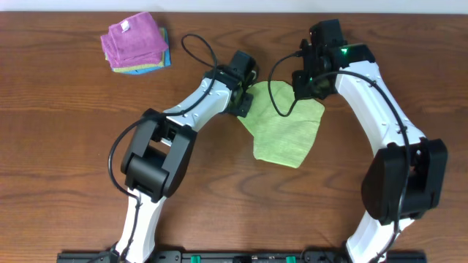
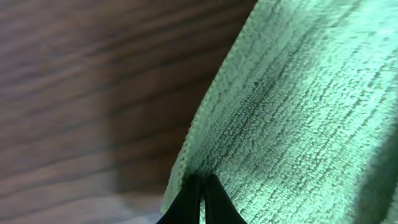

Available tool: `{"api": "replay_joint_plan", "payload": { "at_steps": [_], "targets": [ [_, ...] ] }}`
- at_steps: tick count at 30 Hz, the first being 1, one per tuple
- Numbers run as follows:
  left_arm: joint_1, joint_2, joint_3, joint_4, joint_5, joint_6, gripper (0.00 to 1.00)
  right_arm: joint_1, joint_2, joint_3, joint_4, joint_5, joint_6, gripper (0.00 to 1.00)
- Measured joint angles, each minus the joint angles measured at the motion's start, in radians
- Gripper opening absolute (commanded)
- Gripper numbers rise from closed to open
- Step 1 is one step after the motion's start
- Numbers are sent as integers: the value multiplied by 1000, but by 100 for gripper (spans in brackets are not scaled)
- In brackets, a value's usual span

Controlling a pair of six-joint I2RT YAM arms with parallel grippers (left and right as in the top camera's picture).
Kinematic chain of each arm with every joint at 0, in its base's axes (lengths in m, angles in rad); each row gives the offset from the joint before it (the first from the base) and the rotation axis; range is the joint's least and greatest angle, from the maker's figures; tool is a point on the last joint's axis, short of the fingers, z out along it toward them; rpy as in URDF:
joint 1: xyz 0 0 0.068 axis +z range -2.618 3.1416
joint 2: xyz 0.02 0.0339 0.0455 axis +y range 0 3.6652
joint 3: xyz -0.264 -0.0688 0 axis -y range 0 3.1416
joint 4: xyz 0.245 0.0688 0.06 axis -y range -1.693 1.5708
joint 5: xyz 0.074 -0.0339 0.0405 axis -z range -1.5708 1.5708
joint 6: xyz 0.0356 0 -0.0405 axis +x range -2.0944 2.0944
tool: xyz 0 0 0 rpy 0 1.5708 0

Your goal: Fold the cloth

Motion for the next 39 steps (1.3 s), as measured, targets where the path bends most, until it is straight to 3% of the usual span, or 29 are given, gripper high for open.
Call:
{"api": "replay_joint_plan", "payload": {
  "at_steps": [14, 23, 39],
  "targets": [
    [118, 28, 32, -23, -311, 137, 6, 6, 0, -8, -91, -48, -10, 2],
    [109, 38, 60, -34, -332, 148, 6, 98, 4, -179, 188, -145, -28, 1],
    [87, 38, 60, -46, -335, 161, 6, 124, 146, -203, 335, -161, -28, 2]
  ]
}}
